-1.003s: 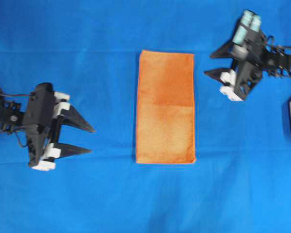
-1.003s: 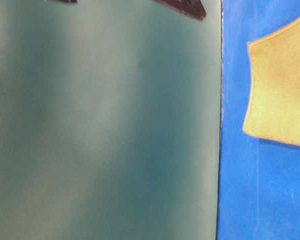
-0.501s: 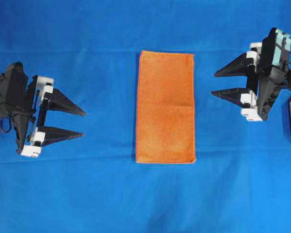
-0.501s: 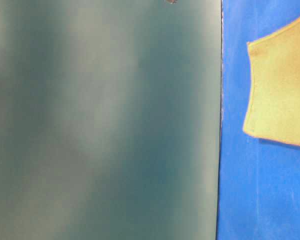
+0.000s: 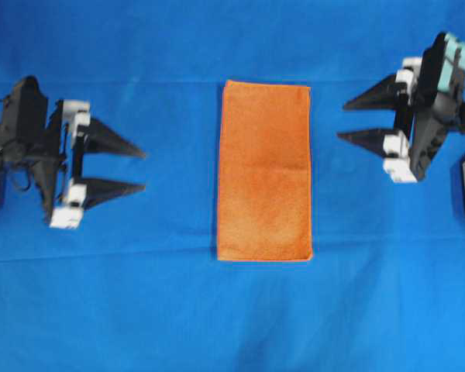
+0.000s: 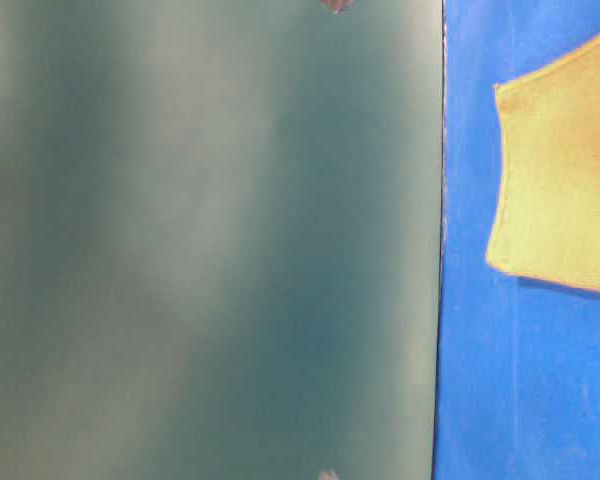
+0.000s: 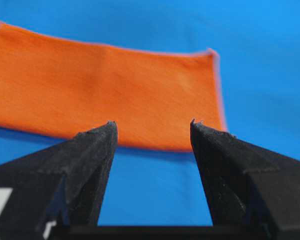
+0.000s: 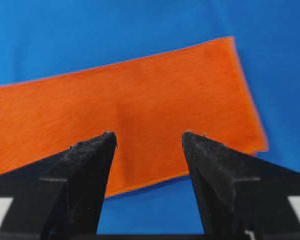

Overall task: Fold the orange towel.
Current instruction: 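Withdraw both open grippers to the sides of the table, then move both grippers to the top corners of the folded towel and grasp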

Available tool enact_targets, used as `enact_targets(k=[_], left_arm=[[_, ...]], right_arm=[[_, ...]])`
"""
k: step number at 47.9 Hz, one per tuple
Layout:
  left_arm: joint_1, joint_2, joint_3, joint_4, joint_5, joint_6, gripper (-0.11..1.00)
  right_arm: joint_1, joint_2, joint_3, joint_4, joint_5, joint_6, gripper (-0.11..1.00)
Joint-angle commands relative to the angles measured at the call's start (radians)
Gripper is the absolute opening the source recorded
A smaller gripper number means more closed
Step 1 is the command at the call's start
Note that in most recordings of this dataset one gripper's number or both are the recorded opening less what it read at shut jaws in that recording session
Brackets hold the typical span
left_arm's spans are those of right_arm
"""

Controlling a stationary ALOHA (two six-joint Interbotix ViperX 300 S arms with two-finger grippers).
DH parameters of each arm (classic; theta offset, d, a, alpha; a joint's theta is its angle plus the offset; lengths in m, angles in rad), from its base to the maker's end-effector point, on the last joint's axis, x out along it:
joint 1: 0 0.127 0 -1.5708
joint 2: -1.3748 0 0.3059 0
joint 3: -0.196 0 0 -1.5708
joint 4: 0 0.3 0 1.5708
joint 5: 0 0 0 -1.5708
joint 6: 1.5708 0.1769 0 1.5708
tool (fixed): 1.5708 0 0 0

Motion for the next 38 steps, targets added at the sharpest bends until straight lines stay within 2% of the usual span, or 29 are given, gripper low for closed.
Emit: enact_targets(k=[1, 8, 15, 26, 32, 38], left_arm=[[0.063, 0.038, -0.054, 0.002, -0.028, 0.021, 0.54], [0.150, 0.150, -0.140, 0.003, -0.034, 0.064, 0.54], [0.232, 0.308, -0.239, 0.002, -0.032, 0.072, 0.54], [0.290, 0.538, -0.382, 0.002, -0.032, 0.072, 0.69], [0.321, 0.640, -0.443, 0.002, -0.034, 0.072, 0.83], [0.347, 0.724, -0.485, 0.002, -0.040, 0.072, 0.89]], right_arm=[[-0.058, 0.008, -0.018, -0.002, -0.032, -0.002, 0.61], [-0.160, 0.074, -0.035, -0.003, -0.078, -0.006, 0.61], [-0.224, 0.216, -0.058, -0.005, -0.129, -0.011, 0.61], [-0.259, 0.466, -0.123, -0.008, -0.173, -0.017, 0.62], [-0.268, 0.555, -0.160, -0.009, -0.187, -0.018, 0.63], [-0.275, 0.624, -0.187, -0.009, -0.209, -0.018, 0.64]])
